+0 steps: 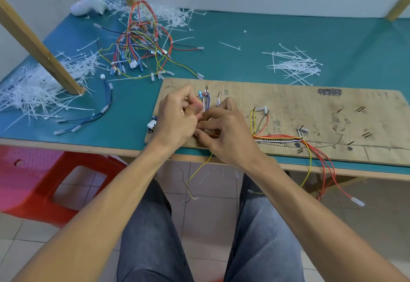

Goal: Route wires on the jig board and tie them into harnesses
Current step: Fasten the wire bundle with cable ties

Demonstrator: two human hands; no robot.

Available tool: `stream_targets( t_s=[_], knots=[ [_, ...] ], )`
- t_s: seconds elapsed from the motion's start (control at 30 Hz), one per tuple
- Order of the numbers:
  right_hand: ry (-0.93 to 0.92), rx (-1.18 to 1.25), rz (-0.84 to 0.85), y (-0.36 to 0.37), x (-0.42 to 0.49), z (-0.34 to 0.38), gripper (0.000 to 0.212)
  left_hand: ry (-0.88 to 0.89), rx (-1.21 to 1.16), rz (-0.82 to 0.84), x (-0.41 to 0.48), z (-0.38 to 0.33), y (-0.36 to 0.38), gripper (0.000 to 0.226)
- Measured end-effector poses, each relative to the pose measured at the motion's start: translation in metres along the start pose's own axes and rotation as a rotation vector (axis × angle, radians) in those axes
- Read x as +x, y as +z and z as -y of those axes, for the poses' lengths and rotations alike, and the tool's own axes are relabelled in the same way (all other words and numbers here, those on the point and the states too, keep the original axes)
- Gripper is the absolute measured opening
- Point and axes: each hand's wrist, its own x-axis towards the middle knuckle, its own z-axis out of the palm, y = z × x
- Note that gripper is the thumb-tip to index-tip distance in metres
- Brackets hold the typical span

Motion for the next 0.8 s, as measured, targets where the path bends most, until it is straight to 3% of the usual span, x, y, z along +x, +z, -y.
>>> stream_targets(
  t_s=[0.17,0.33,0.53,0.67,0.8],
  knots=[
    [-0.042,-0.079,-0.012,0.003,-0.003,0.002,0.010,0.094,0.130,0.047,-0.009,-0.007,-0.013,0.026],
    [0.046,-0.019,-0.100,-0.003,-0.005,0.012,0.020,0.185,0.199,-0.038,-0.021,-0.013,-0.025,0.009],
    [0.078,-0.017,-0.285,-0.040,0.002,0.027,0.032,0.210,0.360,0.008,-0.032,-0.014,-0.025,0.034],
    [0.484,-0.074,-0.364,-0.111,0.032,-0.036,0.010,0.201,0.436,0.042,-0.036,-0.014,-0.024,0.049],
    [0.890,-0.262,-0.280,-0.167,0.045,-0.119,0.036,0.203,0.482,0.026,-0.039,-0.014,-0.022,0.063]
  ],
)
